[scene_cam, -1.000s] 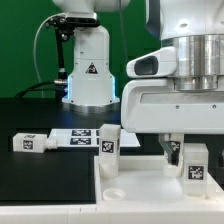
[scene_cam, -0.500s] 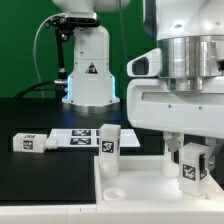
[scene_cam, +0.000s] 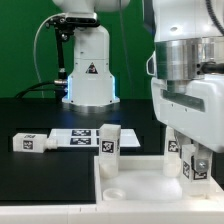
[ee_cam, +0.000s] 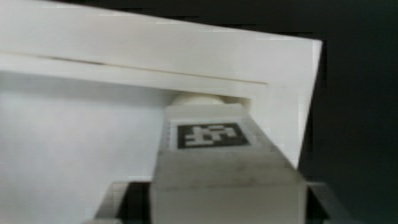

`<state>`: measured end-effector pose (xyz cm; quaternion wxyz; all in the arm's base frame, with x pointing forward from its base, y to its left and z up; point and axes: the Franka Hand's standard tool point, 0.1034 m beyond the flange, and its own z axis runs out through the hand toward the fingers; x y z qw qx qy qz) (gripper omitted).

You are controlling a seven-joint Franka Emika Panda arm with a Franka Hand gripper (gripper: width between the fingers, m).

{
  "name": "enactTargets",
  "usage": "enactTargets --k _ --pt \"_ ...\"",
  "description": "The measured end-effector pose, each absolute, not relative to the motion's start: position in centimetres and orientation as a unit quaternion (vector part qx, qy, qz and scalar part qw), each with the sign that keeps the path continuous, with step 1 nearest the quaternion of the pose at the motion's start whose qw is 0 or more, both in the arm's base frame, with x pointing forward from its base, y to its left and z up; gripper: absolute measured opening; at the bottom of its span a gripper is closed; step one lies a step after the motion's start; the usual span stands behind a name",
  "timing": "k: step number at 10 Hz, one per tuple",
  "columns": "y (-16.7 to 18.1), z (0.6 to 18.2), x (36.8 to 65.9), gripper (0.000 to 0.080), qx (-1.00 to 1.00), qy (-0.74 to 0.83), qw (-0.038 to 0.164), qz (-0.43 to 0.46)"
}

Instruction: Assemble square table

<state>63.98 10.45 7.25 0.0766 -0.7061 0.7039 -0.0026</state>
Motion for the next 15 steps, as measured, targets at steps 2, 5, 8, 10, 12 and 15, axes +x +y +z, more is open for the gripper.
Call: enactTargets --k 2,5,8,10,12,15 --pt "10.5 7.25 63.98 0.0397 -0.714 0.696 0.077 -0.004" --pt "10.72 7.71 64.53 0.0628 -0.838 0.541 0.067 -0.028" --pt "10.44 7.4 64.52 0.0648 -0.929 0.364 0.062 -0.04" --pt "10.26 7.38 64.53 0.0648 -0.95 0.304 0.055 -0.045" --pt "10.38 7.44 64.5 0.0648 -0.984 0.161 0.05 -0.053" --pt "10.51 7.33 64.36 0.0648 -0.987 0.147 0.05 -0.051"
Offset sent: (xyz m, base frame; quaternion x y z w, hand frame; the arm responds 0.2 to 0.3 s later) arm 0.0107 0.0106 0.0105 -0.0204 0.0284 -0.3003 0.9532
